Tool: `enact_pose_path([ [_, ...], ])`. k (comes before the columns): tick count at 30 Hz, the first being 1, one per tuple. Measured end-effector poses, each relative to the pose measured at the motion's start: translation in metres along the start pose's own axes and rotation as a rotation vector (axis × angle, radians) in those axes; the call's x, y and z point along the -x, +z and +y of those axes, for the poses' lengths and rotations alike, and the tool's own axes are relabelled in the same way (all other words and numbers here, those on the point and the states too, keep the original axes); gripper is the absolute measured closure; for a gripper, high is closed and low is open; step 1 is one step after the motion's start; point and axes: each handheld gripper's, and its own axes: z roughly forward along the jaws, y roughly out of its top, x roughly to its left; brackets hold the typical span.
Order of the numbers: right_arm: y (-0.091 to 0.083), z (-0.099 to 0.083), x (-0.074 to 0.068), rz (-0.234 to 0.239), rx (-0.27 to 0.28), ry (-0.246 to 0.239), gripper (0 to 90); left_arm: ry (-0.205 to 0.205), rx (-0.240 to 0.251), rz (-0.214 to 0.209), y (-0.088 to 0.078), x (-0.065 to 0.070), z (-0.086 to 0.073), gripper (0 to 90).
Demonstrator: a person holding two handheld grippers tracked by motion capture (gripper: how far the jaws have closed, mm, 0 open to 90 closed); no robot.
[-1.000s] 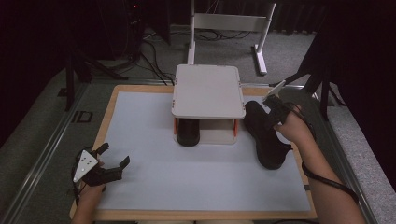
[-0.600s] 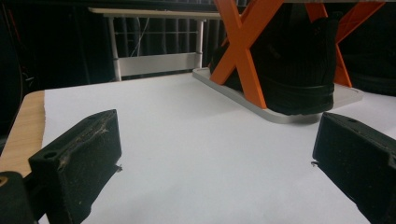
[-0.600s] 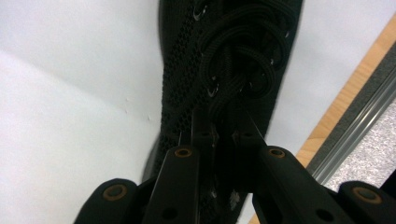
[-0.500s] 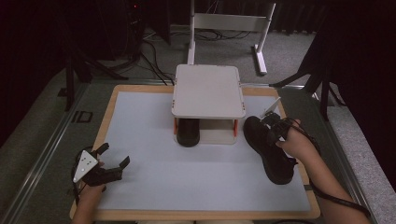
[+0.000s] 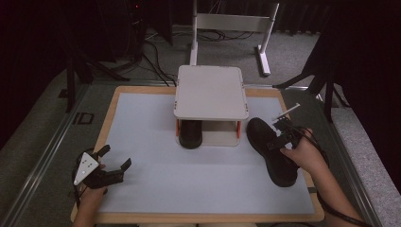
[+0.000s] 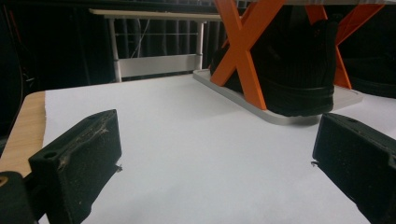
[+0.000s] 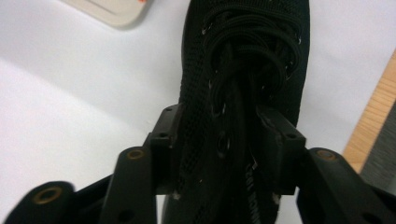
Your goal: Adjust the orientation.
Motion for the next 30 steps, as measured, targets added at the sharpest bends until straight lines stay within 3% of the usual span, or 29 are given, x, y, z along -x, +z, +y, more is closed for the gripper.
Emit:
enact_pose_path([
  [2,-0.002,-0.01,0.003,0.023,0.041,0.042,43.9,0.0,0.002,0.001,0.0,0.0,0.0,1.7],
  [4,-0.004,-0.019,0.005,0.033,0.088,0.06,52.2,0.0,0.003,0.002,0.0,0.0,0.0,1.7],
  [7,-0.012,-0.034,0.008,0.05,0.195,0.091,50.6,-0.001,0.004,0.003,0.0,0.0,0.0,1.7],
  [8,-0.015,-0.039,0.009,0.056,0.23,0.093,45.5,-0.001,0.004,0.003,0.0,0.0,0.0,1.7],
  [9,-0.015,-0.039,0.009,0.056,0.23,0.093,45.5,-0.001,0.004,0.003,0.0,0.0,0.0,1.7],
  [11,-0.021,-0.055,0.008,0.059,0.31,0.091,39.0,-0.004,0.005,0.004,0.0,0.0,0.0,1.7],
  [14,-0.024,-0.067,0.004,0.043,0.351,0.081,35.6,-0.006,0.006,0.004,0.0,0.0,0.0,1.7],
  [15,-0.027,-0.074,0.003,0.042,0.387,0.089,34.9,-0.007,0.007,0.003,0.0,0.0,0.0,1.7],
  [18,-0.033,-0.091,0.0,0.061,0.441,0.113,34.8,-0.009,0.008,0.002,0.0,0.0,0.0,1.7],
  [25,-0.033,-0.123,-0.006,0.033,0.509,0.127,31.8,-0.009,0.005,0.001,0.0,0.0,0.0,1.7],
  [30,-0.017,-0.137,-0.007,0.01,0.562,0.16,33.4,-0.012,0.009,0.002,0.0,0.0,0.0,1.7],
])
